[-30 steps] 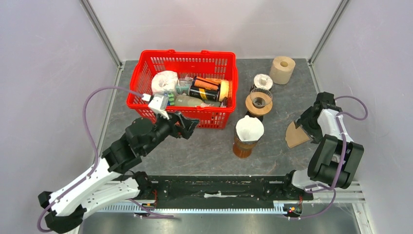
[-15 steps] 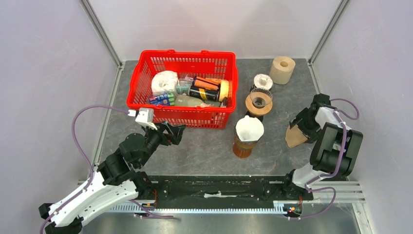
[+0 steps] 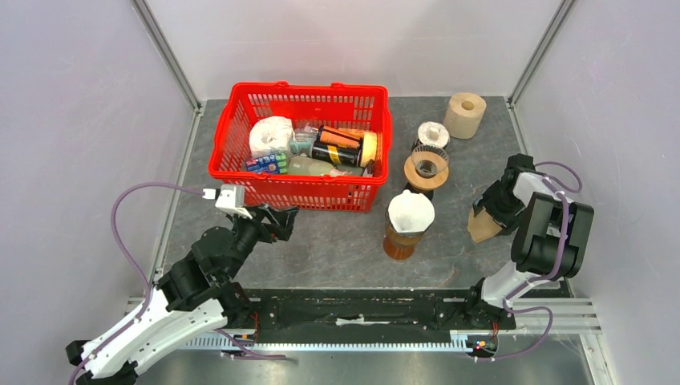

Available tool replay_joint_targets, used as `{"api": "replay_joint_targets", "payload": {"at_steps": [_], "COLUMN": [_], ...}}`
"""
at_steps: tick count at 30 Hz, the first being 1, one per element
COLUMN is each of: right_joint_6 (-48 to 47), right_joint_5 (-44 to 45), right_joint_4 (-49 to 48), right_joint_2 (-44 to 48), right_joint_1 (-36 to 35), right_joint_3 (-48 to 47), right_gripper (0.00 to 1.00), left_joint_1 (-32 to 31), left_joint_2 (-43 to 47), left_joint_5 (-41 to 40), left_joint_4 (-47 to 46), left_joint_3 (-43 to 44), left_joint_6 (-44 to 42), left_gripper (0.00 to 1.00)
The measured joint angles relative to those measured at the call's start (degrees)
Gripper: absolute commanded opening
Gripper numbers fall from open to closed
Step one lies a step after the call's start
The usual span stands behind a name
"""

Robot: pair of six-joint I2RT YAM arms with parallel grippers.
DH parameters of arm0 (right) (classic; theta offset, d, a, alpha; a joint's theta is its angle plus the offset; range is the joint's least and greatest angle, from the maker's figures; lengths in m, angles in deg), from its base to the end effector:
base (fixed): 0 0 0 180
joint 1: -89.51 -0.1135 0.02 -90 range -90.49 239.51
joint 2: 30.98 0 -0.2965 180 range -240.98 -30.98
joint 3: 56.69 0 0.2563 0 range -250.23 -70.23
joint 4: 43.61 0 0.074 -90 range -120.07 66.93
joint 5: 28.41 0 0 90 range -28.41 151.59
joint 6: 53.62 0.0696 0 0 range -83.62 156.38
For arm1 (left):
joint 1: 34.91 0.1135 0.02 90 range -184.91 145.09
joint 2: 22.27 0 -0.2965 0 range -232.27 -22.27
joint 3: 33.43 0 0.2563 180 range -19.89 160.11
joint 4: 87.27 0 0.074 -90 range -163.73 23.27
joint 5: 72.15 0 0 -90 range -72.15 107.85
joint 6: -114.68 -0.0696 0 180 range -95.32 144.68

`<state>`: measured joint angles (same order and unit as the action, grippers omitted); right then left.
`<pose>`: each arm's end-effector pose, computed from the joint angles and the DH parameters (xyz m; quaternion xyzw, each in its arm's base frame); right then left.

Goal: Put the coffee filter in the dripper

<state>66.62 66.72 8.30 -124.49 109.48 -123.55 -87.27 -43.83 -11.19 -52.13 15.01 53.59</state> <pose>0.2757 -0.1068 0.1540 0.4258 0.8982 -0.0354 0.1032 0.0917 -0.0635 0.3190 -0.0119 0.7501 -0.2686 0.6042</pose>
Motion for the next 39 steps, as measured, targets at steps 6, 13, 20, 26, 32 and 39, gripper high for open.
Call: {"api": "replay_joint_targets", "payload": {"at_steps": [6, 13, 20, 26, 32, 39], "right_joint_6": [0.2, 0.5, 0.76, 1.33, 1.7, 1.66], "right_joint_5": [1.4, 1.68, 1.09, -2.69, -8.92, -22.6], "right_joint_4": [0.26, -0.94, -2.36, -2.29, -1.64, -1.05], "right_joint_2": [-1.79, -2.01, -0.74, 3.63, 14.93, 26.16], "right_joint_1": [-2.05, -3.52, -3.74, -3.74, -3.74, -3.76], "right_joint_3": [-1.79, -2.01, -1.01, 0.48, 0.24, -3.85], "right_gripper": [0.74, 0.44, 0.33, 0.32, 0.31, 0.32], "left_joint_1": [0.0, 0.0, 0.0, 0.0, 0.0, 0.0], "left_joint_2": [2.86, 3.58, 3.21, 1.92, 1.14, -0.61], "left_joint_5": [-1.44, -2.43, -2.38, -1.84, -0.42, 3.04], "left_joint_4": [0.79, 1.09, 1.01, 0.85, 0.52, -0.57], "left_joint_3": [-0.52, -0.92, -0.96, -0.96, -0.96, -0.96], "left_joint_6": [0.0, 0.0, 0.0, 0.0, 0.0, 0.0], "left_gripper": [0.92, 0.93, 0.93, 0.93, 0.93, 0.93]}}
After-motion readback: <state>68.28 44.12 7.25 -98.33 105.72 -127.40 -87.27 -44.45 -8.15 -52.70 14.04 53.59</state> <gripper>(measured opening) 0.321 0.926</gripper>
